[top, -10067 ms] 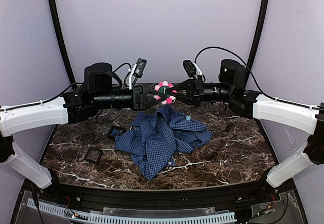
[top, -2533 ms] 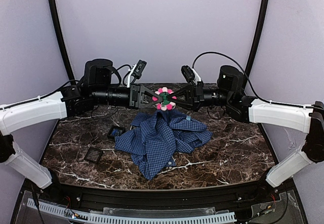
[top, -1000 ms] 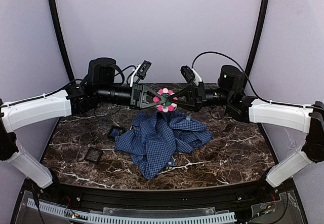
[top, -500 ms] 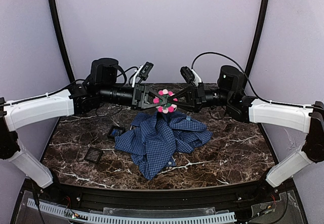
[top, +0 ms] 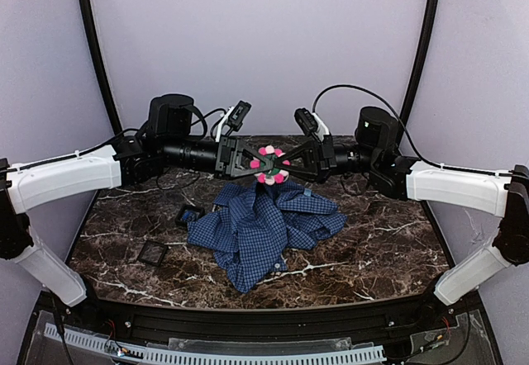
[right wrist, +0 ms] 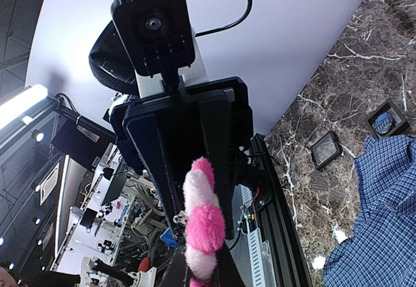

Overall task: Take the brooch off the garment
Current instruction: Close the brooch.

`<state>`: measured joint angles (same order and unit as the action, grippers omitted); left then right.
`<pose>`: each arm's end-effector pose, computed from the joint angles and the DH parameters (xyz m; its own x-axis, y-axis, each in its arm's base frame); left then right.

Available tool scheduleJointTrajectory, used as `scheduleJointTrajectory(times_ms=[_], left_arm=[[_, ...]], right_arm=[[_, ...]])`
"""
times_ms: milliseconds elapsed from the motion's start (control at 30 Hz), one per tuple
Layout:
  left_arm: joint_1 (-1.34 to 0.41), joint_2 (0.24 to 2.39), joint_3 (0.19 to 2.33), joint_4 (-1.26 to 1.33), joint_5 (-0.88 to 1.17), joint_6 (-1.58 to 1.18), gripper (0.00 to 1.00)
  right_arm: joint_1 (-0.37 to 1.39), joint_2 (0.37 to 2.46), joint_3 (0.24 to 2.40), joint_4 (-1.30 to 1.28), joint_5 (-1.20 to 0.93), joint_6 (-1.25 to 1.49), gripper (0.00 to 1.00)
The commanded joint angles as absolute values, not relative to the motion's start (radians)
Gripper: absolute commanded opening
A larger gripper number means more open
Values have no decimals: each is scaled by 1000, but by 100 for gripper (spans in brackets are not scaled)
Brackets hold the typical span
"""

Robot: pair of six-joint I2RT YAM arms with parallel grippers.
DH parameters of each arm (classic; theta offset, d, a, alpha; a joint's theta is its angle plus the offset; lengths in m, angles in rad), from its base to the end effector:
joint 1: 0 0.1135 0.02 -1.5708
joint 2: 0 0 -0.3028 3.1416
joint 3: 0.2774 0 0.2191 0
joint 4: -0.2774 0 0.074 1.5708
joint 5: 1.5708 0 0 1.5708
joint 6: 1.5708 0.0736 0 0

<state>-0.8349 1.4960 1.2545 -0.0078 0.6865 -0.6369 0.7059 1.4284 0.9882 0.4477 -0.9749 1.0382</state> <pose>0.1958 -0.2857 0.3910 -0.7193 0.1090 -0.6861 0.6939 0.1601 -0.7020 0.1953 0.2465 0.3786 -0.8534 -0.0921 -0.5131 -0.5096 -0.0599 0.8583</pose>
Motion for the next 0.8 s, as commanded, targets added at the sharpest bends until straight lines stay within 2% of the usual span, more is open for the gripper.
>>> scheduleJointTrajectory(times_ms=[0,533,767], left_arm=[[-838,1493,1256,-3,627,-622,20],[-839,1410,1189,33,539,-604,20],[-839,1408,1190,33,539,-604,27]], right_arm=[[742,1407,994,479,-996,1031,0],[737,1401,975,472,-946,1034,0],[730,1394,967,454,-908,1040,0]])
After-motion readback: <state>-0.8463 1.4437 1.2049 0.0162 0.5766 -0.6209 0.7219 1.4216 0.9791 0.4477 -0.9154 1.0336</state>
